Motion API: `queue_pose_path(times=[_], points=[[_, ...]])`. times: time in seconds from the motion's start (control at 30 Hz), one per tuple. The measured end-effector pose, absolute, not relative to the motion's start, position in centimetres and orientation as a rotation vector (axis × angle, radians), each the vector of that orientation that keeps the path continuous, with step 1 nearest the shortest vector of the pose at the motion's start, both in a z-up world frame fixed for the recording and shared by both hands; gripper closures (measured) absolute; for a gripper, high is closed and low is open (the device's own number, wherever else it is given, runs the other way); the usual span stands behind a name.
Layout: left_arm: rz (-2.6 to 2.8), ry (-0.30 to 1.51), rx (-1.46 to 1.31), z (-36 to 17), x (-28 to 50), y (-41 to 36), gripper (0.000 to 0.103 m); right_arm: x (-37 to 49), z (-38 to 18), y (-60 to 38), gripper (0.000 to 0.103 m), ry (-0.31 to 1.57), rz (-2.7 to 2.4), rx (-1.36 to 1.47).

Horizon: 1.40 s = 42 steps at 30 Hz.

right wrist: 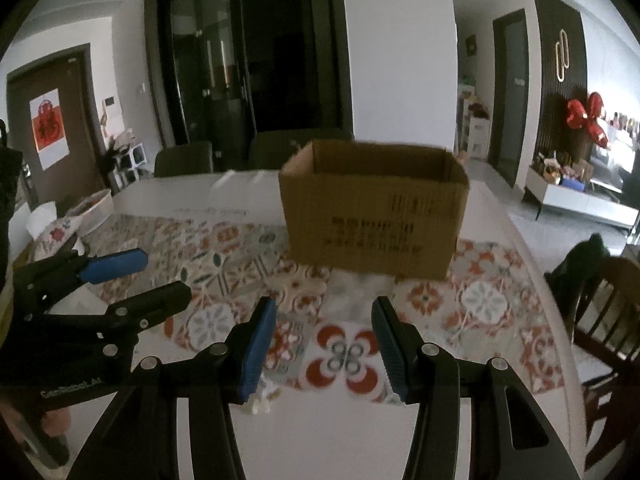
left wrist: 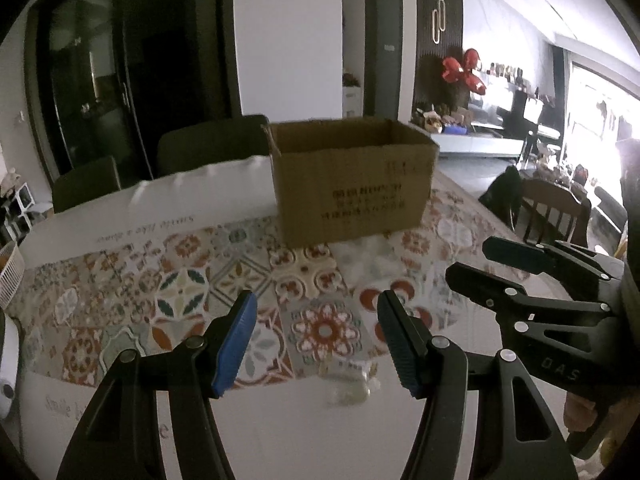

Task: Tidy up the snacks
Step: 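Move both tools back to the last two items on the table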

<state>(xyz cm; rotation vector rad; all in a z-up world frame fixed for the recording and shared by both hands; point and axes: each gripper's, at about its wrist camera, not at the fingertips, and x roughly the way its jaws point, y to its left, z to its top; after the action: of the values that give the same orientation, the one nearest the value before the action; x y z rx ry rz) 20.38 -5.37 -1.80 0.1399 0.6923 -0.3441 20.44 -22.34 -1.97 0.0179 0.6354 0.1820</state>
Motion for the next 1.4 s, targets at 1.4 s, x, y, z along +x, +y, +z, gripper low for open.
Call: queue_pose_path(times=[1.4], points=[[-0.513, 0.930, 0.138, -14.3, 21.4, -7.2, 0.063, 19.1, -12.4, -21.6, 0.052, 0.906, 0.151, 0.055]])
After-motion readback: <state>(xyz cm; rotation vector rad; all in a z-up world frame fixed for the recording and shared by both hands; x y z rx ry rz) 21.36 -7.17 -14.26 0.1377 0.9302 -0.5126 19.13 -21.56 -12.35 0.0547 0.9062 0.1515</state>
